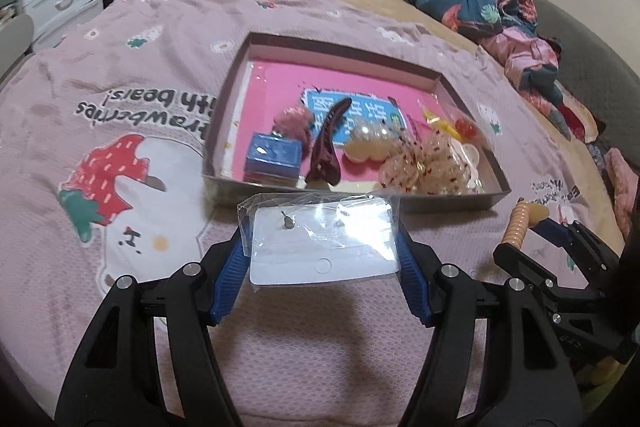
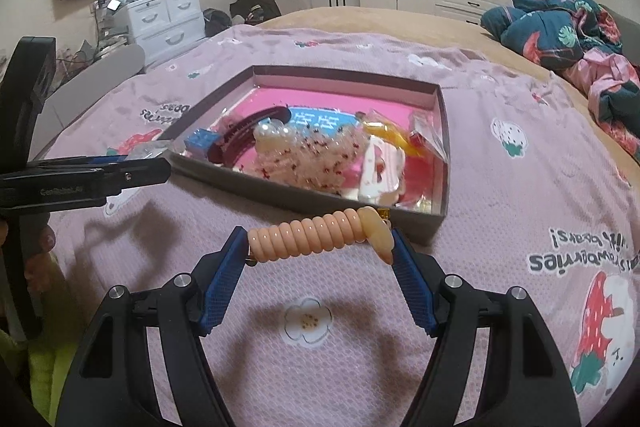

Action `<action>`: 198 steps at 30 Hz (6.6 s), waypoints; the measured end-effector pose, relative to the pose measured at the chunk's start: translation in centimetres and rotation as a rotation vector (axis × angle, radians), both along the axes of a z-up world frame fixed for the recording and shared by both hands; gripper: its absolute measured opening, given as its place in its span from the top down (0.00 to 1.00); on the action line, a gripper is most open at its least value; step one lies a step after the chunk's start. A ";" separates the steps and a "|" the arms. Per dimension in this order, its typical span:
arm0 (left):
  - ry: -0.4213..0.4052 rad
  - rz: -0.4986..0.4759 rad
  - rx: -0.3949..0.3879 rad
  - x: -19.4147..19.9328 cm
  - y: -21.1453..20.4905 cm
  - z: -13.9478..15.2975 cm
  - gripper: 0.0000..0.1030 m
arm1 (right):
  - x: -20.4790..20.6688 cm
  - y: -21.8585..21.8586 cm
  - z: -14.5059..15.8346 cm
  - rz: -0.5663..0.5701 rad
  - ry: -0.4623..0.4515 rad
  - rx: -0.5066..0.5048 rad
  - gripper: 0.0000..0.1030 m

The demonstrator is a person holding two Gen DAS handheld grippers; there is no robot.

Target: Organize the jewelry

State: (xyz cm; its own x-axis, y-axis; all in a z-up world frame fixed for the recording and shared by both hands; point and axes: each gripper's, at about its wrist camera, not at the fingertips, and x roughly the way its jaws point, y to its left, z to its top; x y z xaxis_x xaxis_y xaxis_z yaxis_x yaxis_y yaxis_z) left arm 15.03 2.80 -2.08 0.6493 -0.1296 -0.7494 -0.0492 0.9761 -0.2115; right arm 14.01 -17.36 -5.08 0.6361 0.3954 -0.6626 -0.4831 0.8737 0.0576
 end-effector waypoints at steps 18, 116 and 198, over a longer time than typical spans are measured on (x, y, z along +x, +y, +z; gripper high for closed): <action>-0.032 0.069 0.003 2.7 3.1 1.2 0.44 | 4.2 1.8 1.3 -0.008 -0.038 0.006 0.32; -0.068 0.014 0.077 -5.3 0.0 1.2 0.09 | -3.3 -2.7 1.8 -0.135 -0.017 0.060 0.05; -0.074 0.062 0.110 -5.7 0.9 2.1 0.09 | -3.7 -2.2 1.7 -0.127 -0.013 0.057 0.05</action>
State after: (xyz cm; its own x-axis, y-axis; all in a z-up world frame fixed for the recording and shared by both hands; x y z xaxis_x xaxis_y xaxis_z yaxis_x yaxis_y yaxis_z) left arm 9.31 3.68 0.04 0.7077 -0.0073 -0.7065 -0.0983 0.9892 -0.1086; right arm 10.31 -19.61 -3.42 0.6918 0.3479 -0.6327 -0.3697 0.9234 0.1035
